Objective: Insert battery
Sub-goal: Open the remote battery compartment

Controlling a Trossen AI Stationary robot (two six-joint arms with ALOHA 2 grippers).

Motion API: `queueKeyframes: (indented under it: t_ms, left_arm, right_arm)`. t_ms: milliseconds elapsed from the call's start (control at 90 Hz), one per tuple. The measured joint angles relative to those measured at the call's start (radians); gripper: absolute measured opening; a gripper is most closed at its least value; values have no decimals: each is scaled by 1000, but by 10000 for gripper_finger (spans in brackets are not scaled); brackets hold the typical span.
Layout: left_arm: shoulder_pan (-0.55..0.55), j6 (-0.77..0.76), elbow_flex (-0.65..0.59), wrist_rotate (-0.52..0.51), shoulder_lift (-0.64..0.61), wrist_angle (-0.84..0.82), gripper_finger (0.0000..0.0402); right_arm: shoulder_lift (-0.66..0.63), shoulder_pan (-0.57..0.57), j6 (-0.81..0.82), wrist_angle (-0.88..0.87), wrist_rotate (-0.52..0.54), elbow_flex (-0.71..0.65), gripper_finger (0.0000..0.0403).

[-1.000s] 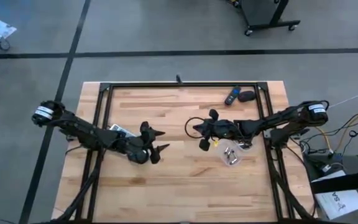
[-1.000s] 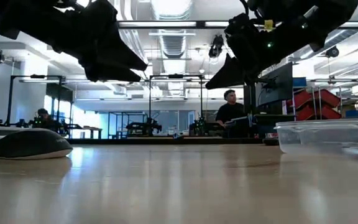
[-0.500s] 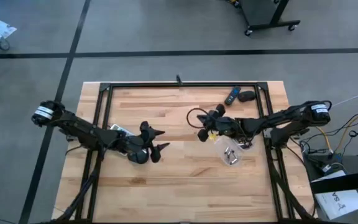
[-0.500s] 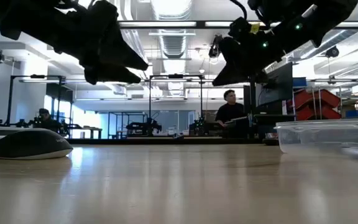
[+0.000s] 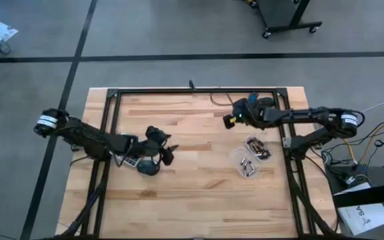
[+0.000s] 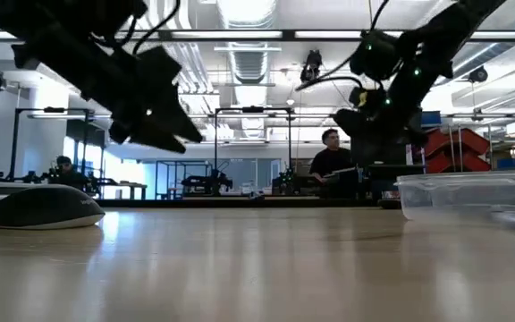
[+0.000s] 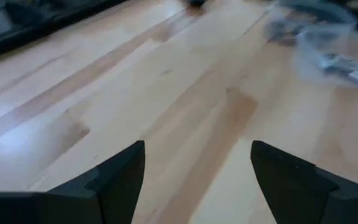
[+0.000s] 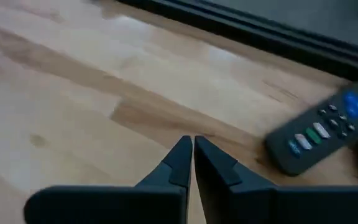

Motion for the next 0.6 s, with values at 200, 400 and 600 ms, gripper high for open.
queueKeyframes:
  t_ms: [200,400,600]
  left_arm:
    - [77,-44,-6,37,60,-68,272]
    - [167,-32,-16,125,169,-71,272]
    - [243,37,-14,175,238,-54,272]
  right_arm:
    - [0,-141,-12,-35,-30,1,15]
    - [25,-227,23,-64,-100,4,102]
    - [81,-272,199,-84,-134,25,197]
